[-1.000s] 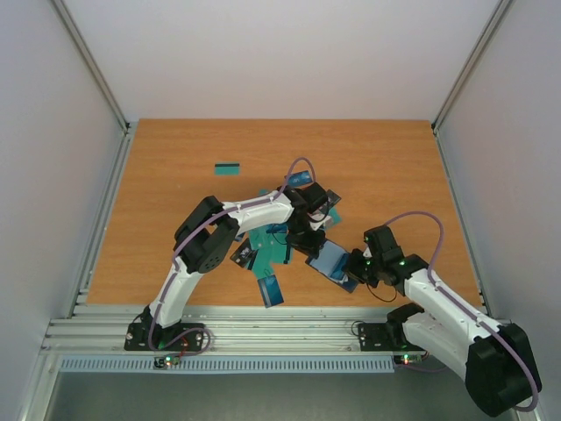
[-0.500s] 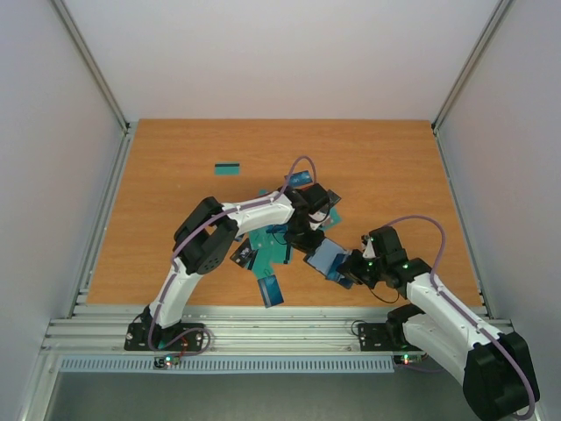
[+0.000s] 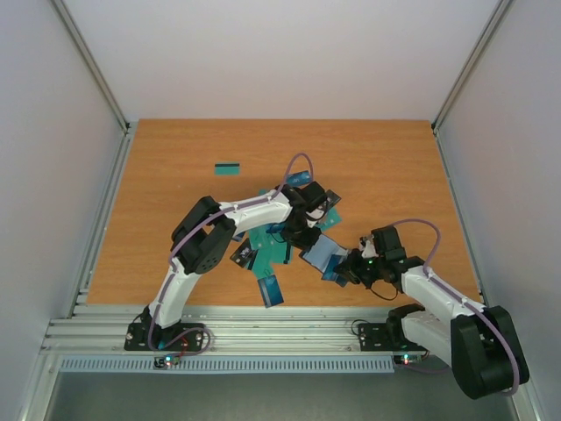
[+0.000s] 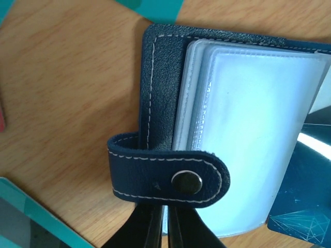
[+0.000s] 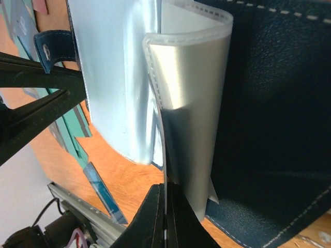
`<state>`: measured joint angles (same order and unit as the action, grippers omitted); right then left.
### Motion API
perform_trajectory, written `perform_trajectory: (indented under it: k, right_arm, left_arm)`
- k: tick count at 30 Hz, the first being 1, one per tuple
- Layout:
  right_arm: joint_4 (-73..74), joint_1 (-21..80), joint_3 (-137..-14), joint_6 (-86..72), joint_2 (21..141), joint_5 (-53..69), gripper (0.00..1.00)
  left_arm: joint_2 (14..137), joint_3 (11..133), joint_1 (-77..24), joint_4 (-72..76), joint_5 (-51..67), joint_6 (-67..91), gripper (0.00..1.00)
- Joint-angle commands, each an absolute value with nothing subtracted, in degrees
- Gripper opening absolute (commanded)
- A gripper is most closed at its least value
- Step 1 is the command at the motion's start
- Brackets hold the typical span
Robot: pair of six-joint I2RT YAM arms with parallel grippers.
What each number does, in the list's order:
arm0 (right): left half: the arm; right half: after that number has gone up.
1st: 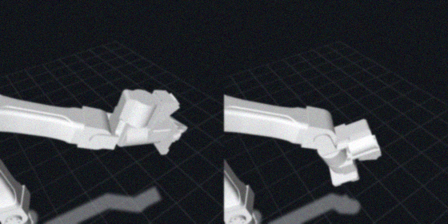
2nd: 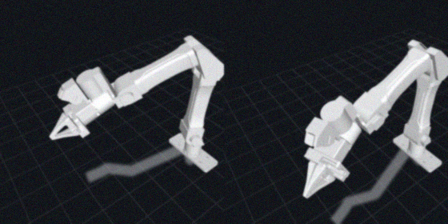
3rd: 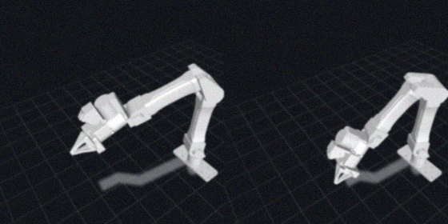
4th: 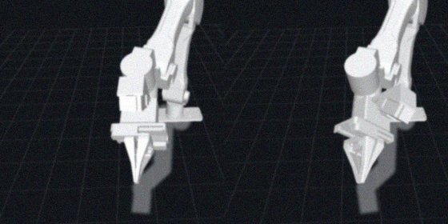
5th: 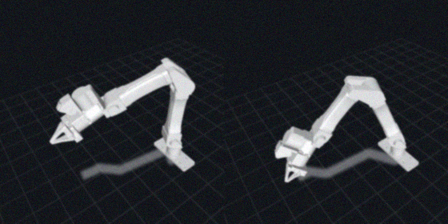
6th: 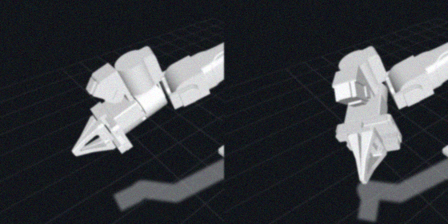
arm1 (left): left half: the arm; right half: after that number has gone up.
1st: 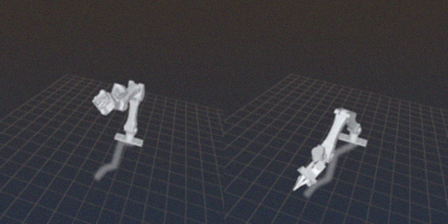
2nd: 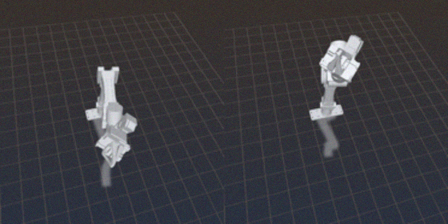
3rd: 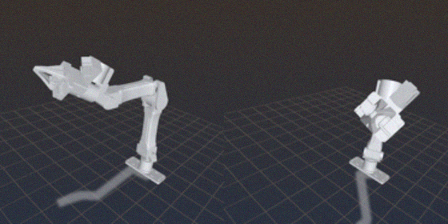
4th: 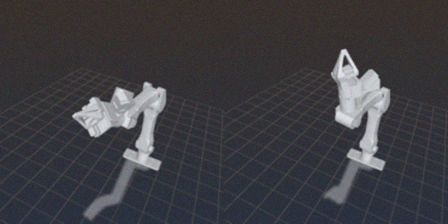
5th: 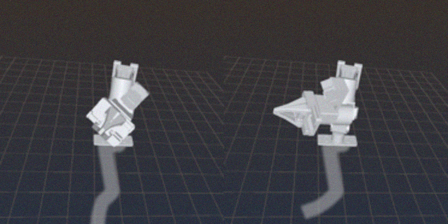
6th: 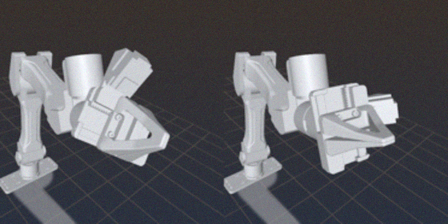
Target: Put the credit cards into the card holder
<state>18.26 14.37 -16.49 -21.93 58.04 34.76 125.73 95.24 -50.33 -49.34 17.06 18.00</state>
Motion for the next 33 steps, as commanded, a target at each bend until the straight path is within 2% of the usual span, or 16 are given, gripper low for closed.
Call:
perform_trajectory:
  k: [1,8,33]
  right_arm:
    - [14.7,12.7,-15.4,-21.0,60.3,38.8,0.01]
    - [17.8,11.7,-16.6,-18.9,57.6,40.1,0.01]
    - [14.4,9.7,-17.2,-16.6,59.3,41.2,0.01]
  left_arm:
    - [126.3,93.4,-50.1,-51.1,13.8,17.9,0.06]
    - [126.5,93.7,-50.1,-52.0,10.8,17.7,0.05]
    - [126.9,94.2,-50.1,-52.6,10.5,18.2,0.05]
